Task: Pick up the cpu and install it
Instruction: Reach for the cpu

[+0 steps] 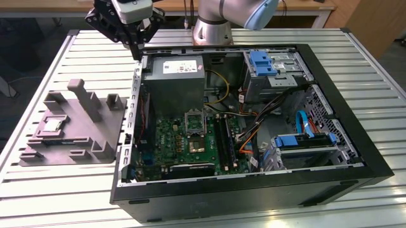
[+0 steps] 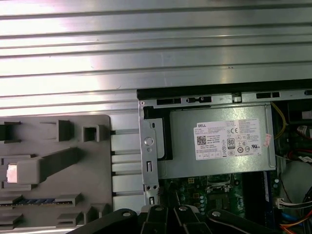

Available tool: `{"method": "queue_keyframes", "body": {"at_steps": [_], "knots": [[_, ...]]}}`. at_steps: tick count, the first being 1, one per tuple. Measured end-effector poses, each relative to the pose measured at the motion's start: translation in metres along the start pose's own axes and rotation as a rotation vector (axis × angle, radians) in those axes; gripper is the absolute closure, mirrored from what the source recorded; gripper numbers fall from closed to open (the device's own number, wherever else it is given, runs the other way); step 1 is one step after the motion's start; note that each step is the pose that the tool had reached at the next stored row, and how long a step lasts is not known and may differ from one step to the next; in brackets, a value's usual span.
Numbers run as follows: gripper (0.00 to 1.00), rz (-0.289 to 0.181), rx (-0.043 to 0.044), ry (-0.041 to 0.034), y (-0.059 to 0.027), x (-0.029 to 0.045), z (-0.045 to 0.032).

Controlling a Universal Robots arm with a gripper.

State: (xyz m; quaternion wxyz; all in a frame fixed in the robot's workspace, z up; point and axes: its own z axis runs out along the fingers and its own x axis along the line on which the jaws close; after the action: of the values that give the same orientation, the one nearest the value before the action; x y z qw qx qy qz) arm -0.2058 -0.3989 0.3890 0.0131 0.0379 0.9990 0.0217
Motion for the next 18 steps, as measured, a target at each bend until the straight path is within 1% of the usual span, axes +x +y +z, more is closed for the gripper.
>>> {"method": "queue_keyframes", "body": {"at_steps": [16, 18], "knots": [[0.89, 0.000, 0.0000, 0.0000, -0.0002, 0.0027, 0.0003], [0.89, 0.000, 0.0000, 0.0000, -0.0004, 0.0049, 0.0007]]}}
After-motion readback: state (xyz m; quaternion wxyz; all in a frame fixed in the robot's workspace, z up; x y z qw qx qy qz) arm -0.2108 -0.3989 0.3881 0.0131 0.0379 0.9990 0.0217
